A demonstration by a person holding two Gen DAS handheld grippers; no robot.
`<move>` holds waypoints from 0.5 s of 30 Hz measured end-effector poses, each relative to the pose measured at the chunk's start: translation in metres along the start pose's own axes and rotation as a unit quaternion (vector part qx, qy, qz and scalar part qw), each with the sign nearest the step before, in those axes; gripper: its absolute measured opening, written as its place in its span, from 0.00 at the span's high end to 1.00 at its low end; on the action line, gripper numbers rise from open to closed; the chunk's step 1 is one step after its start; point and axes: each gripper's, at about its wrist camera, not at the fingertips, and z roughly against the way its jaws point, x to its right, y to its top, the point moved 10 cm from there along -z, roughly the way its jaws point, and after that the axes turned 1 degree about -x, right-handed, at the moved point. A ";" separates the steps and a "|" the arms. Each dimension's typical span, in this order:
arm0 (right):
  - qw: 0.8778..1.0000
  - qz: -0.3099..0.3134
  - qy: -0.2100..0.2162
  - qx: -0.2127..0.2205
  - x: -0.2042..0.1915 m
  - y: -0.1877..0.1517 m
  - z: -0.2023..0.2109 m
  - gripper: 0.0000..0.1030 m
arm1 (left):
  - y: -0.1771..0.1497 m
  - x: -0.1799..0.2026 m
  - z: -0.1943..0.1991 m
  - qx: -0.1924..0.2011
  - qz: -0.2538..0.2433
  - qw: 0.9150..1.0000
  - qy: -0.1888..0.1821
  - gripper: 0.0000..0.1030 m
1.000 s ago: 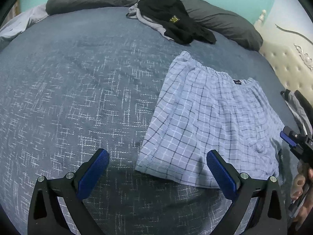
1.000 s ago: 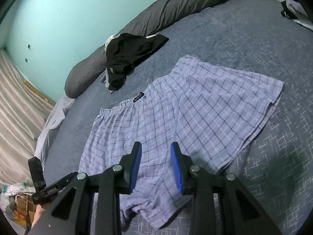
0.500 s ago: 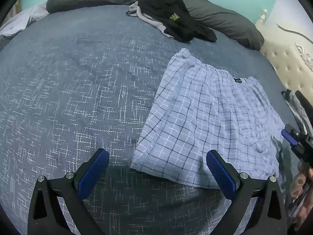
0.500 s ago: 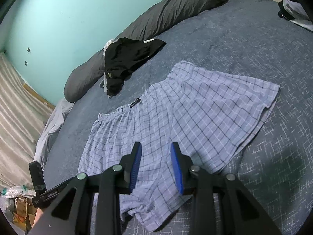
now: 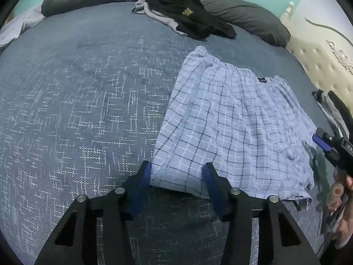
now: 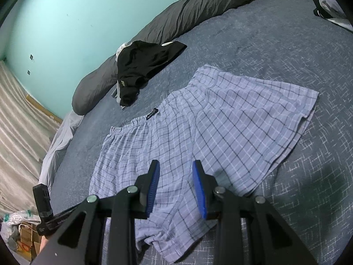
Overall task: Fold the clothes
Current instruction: 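Grasp the plaid shorts leg hem with the left tool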
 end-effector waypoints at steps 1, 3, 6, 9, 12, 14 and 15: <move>1.000 -0.001 0.000 0.000 0.000 0.000 0.000 0.70 | 0.000 -0.001 0.001 0.001 0.002 1.000 0.000 0.54; 1.000 -0.002 0.001 0.000 0.000 0.000 0.000 0.70 | 0.000 -0.004 0.003 0.001 0.004 1.000 0.002 0.62; 1.000 -0.003 0.003 -0.001 0.000 0.000 -0.001 0.70 | 0.000 -0.010 0.002 0.000 0.007 1.000 0.011 0.76; 1.000 -0.008 0.004 -0.003 0.002 -0.001 -0.002 0.70 | 0.002 -0.014 0.002 0.000 0.013 1.000 0.006 0.90; 1.000 -0.011 0.005 -0.003 0.004 -0.001 -0.002 0.70 | 0.002 -0.012 0.002 0.001 0.013 1.000 0.001 0.94; 1.000 -0.012 0.005 -0.003 0.005 -0.001 -0.001 0.70 | 0.003 -0.009 0.002 0.003 0.015 1.000 -0.006 0.94; 1.000 -0.013 0.006 -0.003 0.005 -0.001 -0.001 0.70 | 0.005 -0.008 0.003 0.004 0.017 1.000 -0.009 0.94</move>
